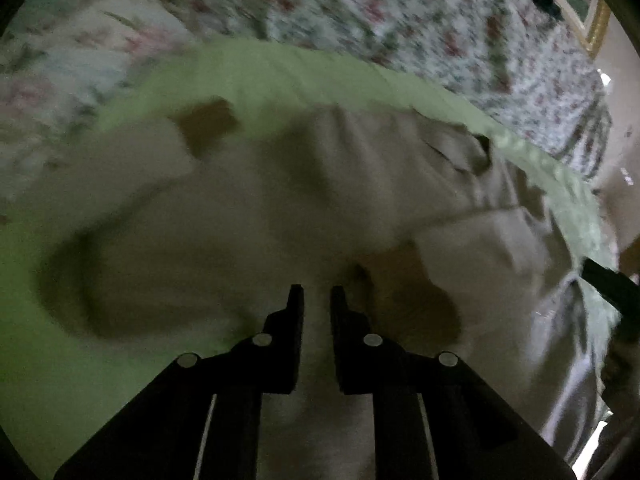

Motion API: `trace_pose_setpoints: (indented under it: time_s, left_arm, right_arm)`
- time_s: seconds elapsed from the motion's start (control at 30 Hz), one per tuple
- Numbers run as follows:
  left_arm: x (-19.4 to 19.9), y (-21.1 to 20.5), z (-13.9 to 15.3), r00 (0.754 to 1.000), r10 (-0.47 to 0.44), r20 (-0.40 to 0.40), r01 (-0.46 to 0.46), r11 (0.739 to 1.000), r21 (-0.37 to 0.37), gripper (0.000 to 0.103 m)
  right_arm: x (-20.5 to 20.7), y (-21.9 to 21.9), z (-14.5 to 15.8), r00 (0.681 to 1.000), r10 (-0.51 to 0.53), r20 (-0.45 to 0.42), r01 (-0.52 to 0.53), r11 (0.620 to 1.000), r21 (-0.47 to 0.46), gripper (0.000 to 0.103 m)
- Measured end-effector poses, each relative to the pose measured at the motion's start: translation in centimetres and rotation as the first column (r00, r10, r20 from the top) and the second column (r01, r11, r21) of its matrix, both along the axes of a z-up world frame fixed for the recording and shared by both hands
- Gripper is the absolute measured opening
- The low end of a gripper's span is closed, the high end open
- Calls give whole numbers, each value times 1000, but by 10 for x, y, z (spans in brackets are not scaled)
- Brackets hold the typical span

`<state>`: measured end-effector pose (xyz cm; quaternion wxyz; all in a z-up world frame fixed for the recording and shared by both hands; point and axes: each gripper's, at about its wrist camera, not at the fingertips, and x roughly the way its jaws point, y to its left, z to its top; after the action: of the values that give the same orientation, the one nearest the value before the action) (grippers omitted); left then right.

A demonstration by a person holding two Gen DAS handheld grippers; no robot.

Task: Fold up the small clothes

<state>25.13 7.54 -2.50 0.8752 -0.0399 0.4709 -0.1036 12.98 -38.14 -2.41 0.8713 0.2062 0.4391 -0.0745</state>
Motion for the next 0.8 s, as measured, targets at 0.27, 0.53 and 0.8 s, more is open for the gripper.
trace_pose_setpoints:
  time_s: [0.27,0.53,0.8]
  left_arm:
    - [49,47,29,985,141,98,-159,964,213,62]
    - [107,68,-11,990,138,-6,-130,944,302,59]
    - [93,89,-6,990,144,3,-143,976,164,8]
  right_arm:
    - [-32,60,12,989,149,9,-149,984,93,59]
    - [-42,83,-6,983,182,-32,-175,973,152,59]
    - [-44,87,-6,983,180,-27,-173,971,164,59]
